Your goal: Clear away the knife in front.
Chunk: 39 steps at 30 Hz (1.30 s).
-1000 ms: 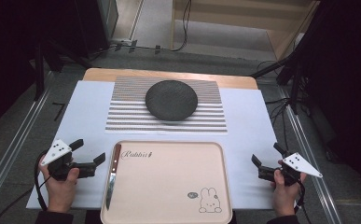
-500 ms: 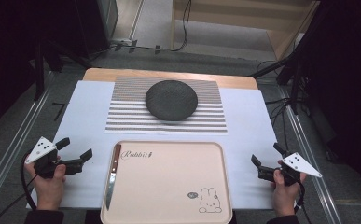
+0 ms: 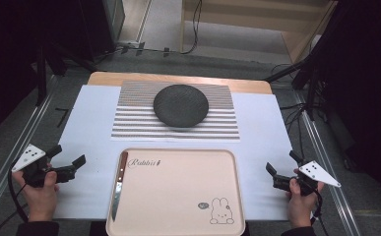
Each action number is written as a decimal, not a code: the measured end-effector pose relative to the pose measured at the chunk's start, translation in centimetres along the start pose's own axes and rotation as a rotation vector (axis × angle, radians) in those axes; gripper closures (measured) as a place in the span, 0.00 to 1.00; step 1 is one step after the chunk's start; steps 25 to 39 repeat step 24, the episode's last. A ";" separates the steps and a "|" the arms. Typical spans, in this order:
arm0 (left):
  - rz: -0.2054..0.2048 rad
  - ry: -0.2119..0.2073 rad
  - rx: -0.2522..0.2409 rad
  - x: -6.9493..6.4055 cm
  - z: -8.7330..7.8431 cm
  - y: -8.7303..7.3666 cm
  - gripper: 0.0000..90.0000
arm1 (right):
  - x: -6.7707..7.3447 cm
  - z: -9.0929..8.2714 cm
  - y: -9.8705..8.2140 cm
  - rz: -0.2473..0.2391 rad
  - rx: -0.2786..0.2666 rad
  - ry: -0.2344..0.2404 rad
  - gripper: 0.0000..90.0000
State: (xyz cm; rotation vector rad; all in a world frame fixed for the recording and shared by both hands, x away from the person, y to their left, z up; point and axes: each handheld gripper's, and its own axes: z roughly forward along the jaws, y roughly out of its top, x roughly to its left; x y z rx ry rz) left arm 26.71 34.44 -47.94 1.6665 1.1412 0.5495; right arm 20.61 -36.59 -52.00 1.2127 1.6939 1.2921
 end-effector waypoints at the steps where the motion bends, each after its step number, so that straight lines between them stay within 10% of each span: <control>1: 0.003 0.006 0.003 0.1 -0.1 0.0 0.00 | 0.0 0.0 0.0 0.001 0.000 -0.002 0.00; 39: -0.027 -0.035 -0.050 1.1 -0.6 -0.6 0.00 | -0.6 -0.1 0.0 0.070 -0.004 -0.024 0.00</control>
